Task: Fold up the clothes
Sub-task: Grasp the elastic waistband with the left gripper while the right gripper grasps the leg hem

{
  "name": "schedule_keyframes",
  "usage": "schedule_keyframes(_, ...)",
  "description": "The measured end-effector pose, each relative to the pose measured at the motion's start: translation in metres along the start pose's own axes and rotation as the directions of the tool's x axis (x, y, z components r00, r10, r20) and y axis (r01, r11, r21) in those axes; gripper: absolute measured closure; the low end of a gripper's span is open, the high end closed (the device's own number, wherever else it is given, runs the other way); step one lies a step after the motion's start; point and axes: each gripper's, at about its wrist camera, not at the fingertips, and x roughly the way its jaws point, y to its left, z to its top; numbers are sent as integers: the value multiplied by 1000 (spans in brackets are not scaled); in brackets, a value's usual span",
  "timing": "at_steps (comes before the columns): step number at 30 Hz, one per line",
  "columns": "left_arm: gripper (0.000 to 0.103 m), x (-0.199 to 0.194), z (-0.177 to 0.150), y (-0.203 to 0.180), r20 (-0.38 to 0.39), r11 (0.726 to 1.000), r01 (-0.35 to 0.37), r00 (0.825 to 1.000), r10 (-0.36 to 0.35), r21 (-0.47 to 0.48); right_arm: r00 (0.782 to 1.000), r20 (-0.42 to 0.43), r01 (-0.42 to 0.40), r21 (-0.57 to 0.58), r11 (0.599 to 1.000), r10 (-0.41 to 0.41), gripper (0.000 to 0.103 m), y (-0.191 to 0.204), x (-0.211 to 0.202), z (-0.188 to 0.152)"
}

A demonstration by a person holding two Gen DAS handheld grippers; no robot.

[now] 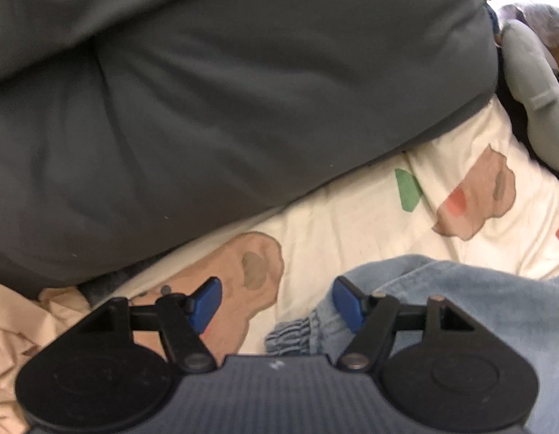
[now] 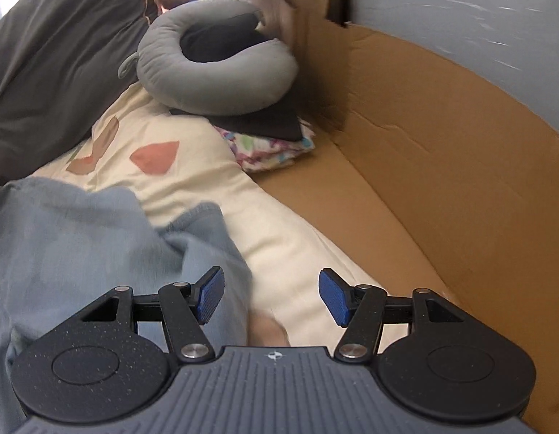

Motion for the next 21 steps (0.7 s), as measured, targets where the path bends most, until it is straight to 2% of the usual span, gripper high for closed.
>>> schedule_keyframes(4,31,16,-5,10,-24,996,69,997,-70,-51,999,-39,-32,-12,999,32,38,17,42,29)
schedule_keyframes(9,28,40,-19,10,-70,982,154,984,-162,-110,987,-138,-93,-82,992,81,37,44,94,50)
schedule_keyframes(14,19,51,-28,7,-73,979,158,983,-168,-128,970,-216,-132,-101,986,108,37,58,125,52)
schedule_keyframes(21,22,43,-38,-2,-84,979,193,976,-198,-67,956,-270,-155,-132,979,115,34,73,152,50)
